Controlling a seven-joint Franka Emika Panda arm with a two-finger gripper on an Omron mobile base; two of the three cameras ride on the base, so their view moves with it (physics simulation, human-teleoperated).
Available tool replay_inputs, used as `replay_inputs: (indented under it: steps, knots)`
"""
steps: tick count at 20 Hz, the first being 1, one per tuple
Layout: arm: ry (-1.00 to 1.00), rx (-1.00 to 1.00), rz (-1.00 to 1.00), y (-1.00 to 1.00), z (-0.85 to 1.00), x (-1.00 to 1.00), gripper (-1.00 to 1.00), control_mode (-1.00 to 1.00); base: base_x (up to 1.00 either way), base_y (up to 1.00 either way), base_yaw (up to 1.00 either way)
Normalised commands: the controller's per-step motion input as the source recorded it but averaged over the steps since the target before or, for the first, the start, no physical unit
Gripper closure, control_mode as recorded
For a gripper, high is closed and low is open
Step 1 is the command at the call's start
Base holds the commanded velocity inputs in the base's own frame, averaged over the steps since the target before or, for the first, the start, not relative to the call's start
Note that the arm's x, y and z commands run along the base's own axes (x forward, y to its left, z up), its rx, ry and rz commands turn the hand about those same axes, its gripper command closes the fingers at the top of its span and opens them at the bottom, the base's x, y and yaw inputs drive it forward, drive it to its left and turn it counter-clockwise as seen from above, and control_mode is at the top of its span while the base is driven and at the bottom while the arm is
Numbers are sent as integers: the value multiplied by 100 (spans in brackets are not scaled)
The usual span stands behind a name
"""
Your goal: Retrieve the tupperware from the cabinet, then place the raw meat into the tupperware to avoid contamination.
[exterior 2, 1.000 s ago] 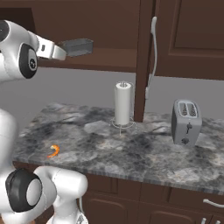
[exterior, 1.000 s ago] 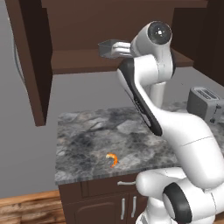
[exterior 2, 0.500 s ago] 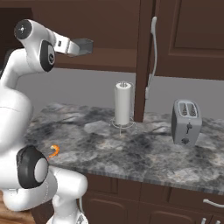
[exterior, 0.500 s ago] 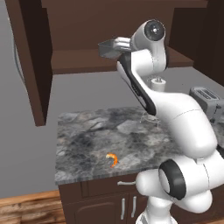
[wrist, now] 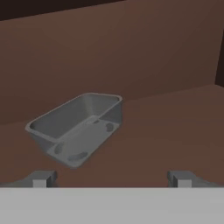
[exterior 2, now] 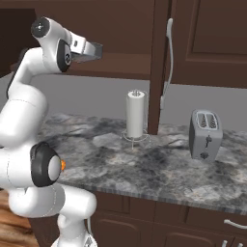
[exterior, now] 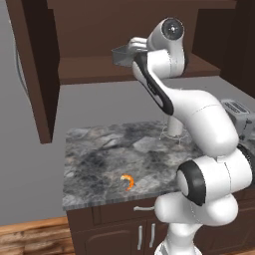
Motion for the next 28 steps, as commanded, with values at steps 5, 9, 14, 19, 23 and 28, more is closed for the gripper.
replay_inputs:
  steps: [5,9,14,19,23,28]
  knots:
    - [7,0,0,-7,0,4,-100,-100,0,0,0]
    - [7,1,0,-3,-4,5,-100,-100,0,0,0]
    - [2,0,0,0,-5,1,-100,-100,0,0,0]
    - [0,0,0,0,-16,5,-100,-100,0,0,0]
    - [0,0,0,0,-24,12,-100,-100,0,0,0]
    - [0,0,0,0,0,24,-100,-100,0,0,0]
